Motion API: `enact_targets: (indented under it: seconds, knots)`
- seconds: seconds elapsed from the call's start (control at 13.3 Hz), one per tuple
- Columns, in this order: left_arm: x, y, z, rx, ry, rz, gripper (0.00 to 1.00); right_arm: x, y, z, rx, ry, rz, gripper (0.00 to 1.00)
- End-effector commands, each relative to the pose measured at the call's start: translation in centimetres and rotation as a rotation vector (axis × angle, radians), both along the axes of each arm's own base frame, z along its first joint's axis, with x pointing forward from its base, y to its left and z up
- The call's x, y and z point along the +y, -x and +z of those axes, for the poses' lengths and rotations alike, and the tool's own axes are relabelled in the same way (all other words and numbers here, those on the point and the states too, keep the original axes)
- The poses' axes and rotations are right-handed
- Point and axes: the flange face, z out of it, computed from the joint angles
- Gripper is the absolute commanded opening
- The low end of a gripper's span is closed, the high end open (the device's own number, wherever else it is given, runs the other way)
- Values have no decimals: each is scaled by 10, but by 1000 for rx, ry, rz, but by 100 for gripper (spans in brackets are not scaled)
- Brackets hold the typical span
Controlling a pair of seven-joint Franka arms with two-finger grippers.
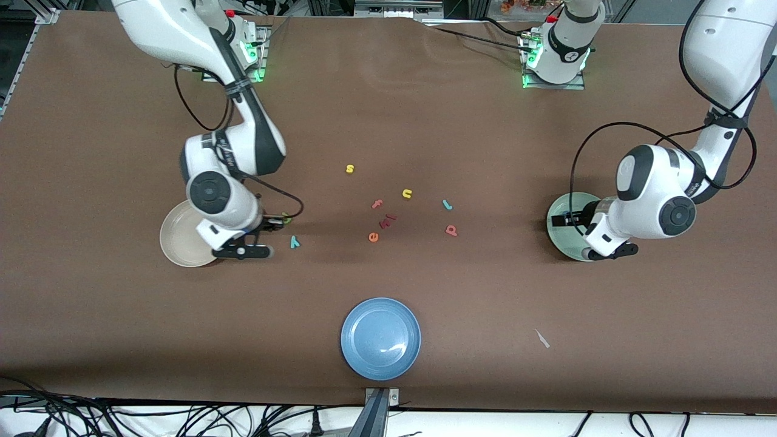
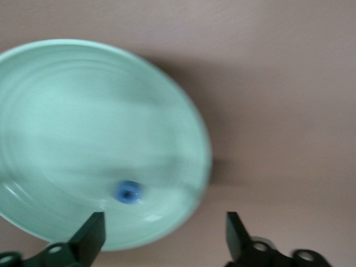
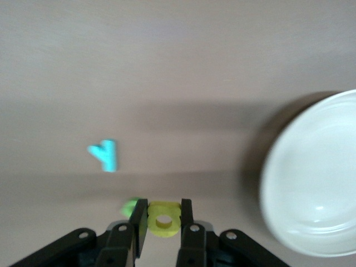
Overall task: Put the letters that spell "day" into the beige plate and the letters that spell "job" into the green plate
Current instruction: 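Drop the yellow letter on the cream plate while the left gripper drops the o, then reach the right gripper to the green p while the left gripper reaches the cyan letter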
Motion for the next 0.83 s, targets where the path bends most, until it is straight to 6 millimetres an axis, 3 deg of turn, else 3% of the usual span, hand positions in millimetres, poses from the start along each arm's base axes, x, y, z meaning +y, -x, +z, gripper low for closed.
enact_targets:
  seconds: [0.0,0.23,0.3,0.45,0.53,0.6,0.68,0.75]
  knots:
    - [-65,6,27,18,-38,167,100,-61,24,3,-12,-26,104,0]
    - [-146,18,30,33,-117,346,100,-109,29,-4,-8,-21,167,0]
    - [-172,24,22,45,-141,395,100,-125,30,-10,-11,-39,190,0]
    - [-188,21,13,40,-169,441,100,-160,25,-27,-30,-66,216,8]
    - [-204,24,6,33,-163,460,100,-169,25,-36,-29,-70,224,27]
    - [-215,24,-2,8,-147,540,100,-169,25,-39,-28,-75,217,75]
    - [-225,23,-10,-16,-130,597,99,-166,24,-38,-25,-80,206,100]
    - [-235,28,-21,-29,-134,609,99,-161,24,-35,-20,-85,209,100]
